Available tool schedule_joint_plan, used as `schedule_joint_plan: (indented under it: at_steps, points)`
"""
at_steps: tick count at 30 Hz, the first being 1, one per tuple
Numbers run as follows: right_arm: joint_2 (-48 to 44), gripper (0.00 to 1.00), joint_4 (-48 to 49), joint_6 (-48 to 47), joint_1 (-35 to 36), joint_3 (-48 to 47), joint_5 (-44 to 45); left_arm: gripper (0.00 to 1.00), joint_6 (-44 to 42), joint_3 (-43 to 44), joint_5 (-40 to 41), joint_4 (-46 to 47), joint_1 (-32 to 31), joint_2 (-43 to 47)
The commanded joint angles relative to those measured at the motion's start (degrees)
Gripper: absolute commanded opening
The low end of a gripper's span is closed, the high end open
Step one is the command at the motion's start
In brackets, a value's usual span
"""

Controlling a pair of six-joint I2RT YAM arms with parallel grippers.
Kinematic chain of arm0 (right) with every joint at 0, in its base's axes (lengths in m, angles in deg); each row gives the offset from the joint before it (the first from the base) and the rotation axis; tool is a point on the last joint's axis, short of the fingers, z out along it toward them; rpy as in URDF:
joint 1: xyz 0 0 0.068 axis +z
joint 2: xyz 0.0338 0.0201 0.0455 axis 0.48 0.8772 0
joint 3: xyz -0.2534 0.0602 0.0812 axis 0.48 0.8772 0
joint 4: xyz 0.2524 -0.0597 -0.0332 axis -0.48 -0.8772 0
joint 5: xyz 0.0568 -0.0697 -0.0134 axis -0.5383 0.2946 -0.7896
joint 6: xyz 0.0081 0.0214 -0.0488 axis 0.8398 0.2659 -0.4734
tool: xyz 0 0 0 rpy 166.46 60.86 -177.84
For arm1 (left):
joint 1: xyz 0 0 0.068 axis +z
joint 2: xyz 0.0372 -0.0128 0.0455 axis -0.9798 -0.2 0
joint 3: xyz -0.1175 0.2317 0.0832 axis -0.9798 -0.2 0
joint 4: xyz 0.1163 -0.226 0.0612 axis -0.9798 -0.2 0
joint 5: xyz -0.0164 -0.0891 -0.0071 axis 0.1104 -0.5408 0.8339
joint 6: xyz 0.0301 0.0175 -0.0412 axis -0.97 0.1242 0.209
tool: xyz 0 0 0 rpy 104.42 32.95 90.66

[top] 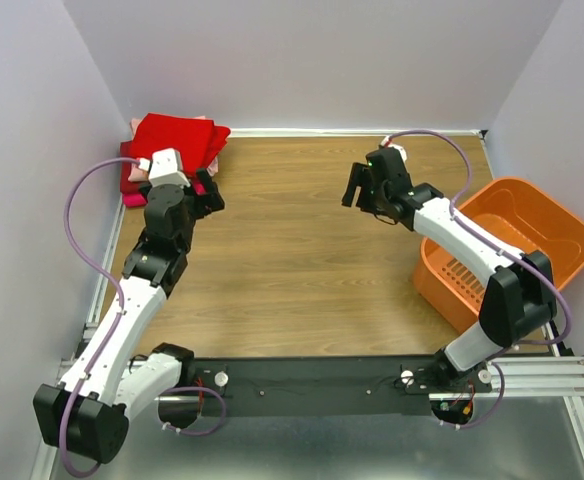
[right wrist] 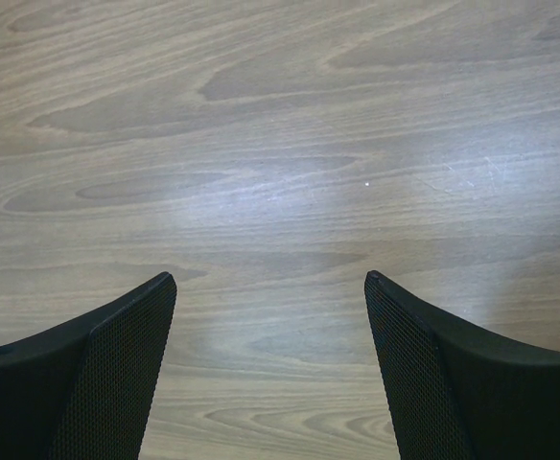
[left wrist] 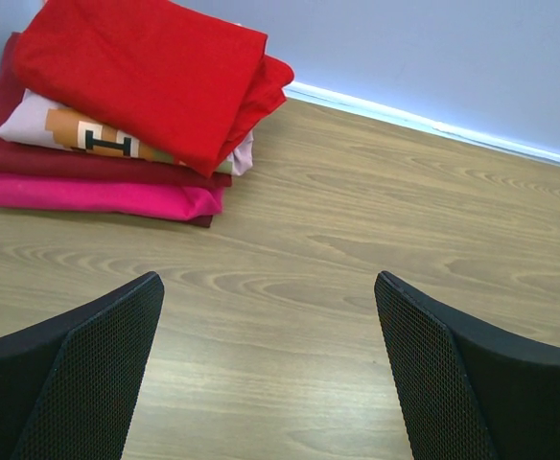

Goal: Fold and stack the t-shirts
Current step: Reset both grippers

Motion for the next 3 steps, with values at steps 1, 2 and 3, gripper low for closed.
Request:
schedule_joint_plan:
  at_steps: [1,2,3]
  points:
    - [-2.85,0.86,1.81,0.78,-0.06,1.01,3.69,0.98,-1.64,2.27,2.51,2.13,-0.18,-0.43]
    - [-3.02,0.86,1.81,0.87,-0.06,1.01,4.14,0.98,-1.73,2.36,2.94,2.13,-0.18,-0.69]
    - [-3.64,0.86,1.81,1.13,-0.06,1.19,4.49,0.98,-1.73,2.53,3.21,2.22,-0.18,-1.21]
